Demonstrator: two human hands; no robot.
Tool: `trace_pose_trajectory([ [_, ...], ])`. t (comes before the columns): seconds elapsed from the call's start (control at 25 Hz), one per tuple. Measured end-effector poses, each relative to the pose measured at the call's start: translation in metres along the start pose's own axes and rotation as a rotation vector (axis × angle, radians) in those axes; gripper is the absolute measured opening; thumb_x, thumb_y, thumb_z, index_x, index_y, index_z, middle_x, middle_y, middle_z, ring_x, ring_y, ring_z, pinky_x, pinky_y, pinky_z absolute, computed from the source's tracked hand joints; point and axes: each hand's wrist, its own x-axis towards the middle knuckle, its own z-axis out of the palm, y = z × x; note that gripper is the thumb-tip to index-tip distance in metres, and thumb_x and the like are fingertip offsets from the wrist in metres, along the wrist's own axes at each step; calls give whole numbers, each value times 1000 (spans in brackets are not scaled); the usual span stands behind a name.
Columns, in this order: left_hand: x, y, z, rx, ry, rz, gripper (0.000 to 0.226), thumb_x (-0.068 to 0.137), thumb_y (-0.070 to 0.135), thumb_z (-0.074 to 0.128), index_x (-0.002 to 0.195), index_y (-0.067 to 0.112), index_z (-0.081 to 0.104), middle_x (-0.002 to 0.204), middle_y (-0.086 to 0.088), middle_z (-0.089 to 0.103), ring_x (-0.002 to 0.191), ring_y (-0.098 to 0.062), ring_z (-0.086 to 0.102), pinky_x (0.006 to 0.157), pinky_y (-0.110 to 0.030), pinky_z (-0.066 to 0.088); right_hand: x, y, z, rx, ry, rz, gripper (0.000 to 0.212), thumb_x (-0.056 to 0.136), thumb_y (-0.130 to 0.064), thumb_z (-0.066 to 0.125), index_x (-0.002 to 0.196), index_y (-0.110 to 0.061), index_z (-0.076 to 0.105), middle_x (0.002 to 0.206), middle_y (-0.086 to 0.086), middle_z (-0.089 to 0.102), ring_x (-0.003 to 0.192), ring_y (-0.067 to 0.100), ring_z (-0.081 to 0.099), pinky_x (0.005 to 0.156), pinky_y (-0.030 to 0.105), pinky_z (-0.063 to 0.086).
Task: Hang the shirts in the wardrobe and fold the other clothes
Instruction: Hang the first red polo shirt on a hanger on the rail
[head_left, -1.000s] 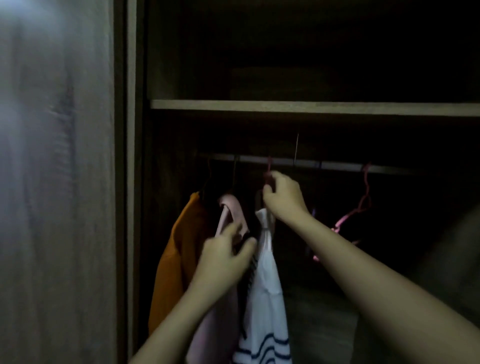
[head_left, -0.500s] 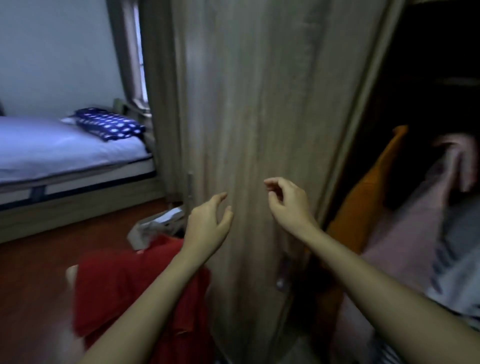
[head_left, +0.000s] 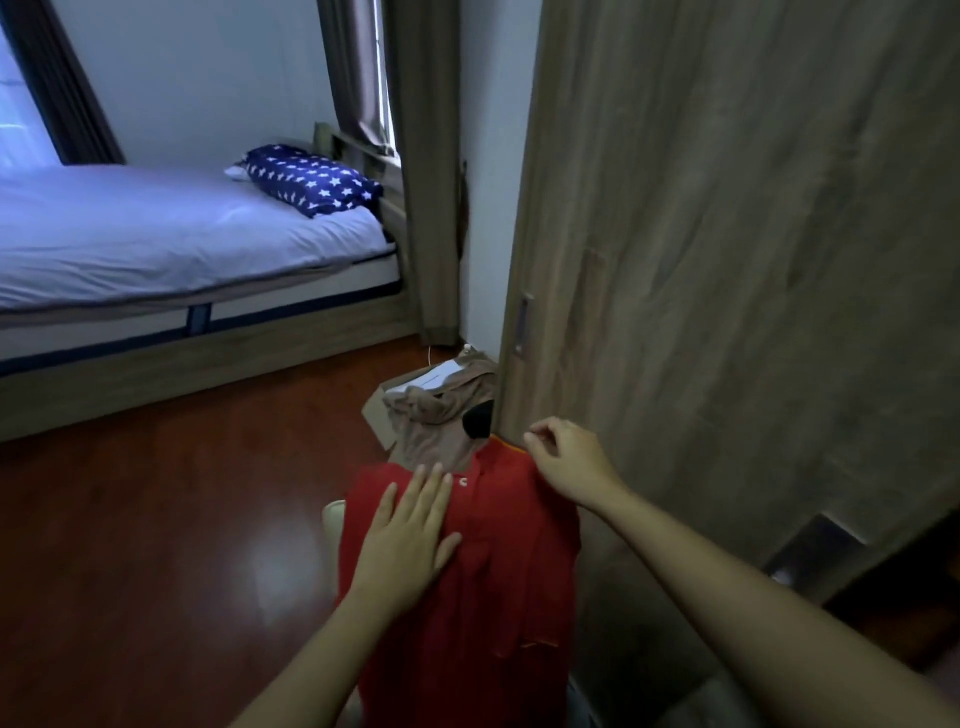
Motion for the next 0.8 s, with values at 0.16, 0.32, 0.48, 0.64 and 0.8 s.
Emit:
trace_pose_trajectory([
  [0.16, 1, -4, 10, 10, -35, 11, 64, 87, 46, 32, 139, 9, 31, 142, -10, 47, 133, -21, 30, 113, -40, 6, 45, -5, 43, -160, -180, 278, 72, 91, -62, 30, 122, -1, 53, 123, 23, 58, 116, 36, 53, 97, 39, 39],
  [0.32, 1, -11, 27, 17, 82, 20, 66, 87, 46, 33, 142, 9, 29, 149, -7, 35, 136, -20, 28, 114, -40, 6, 81, -11, 61, -322, -402, 481, 88, 79, -75, 36, 130, -5, 51, 136, 19, 50, 123, 33, 50, 100, 38, 41],
  [0.48, 2, -16, 33, 31, 126, 32, 68, 88, 49, 34, 143, 10, 28, 151, -8, 30, 137, -20, 27, 113, -39, 6, 92, -8, 60, -90, -209, 493, 33, 78, -21, 69, 107, -5, 68, 111, 11, 67, 103, 25, 63, 84, 25, 49],
  [0.64, 0, -10, 16, -136, 140, -23, 63, 93, 55, 24, 138, 14, 39, 139, -5, 50, 130, -18, 42, 109, -35, 17, 78, -14, 28, 751, 4, 605, 25, 84, 12, 49, 96, -5, 64, 78, 5, 59, 66, 13, 54, 47, 15, 46],
  [0.8, 51, 0, -36, -625, 185, -279, 45, 95, 35, 39, 137, 20, 41, 128, 1, 56, 118, -19, 53, 94, -35, 37, 39, -32, -25, 1229, -37, 503, 39, 86, 21, 31, 95, -9, 56, 81, 8, 59, 70, 13, 58, 52, 16, 53],
])
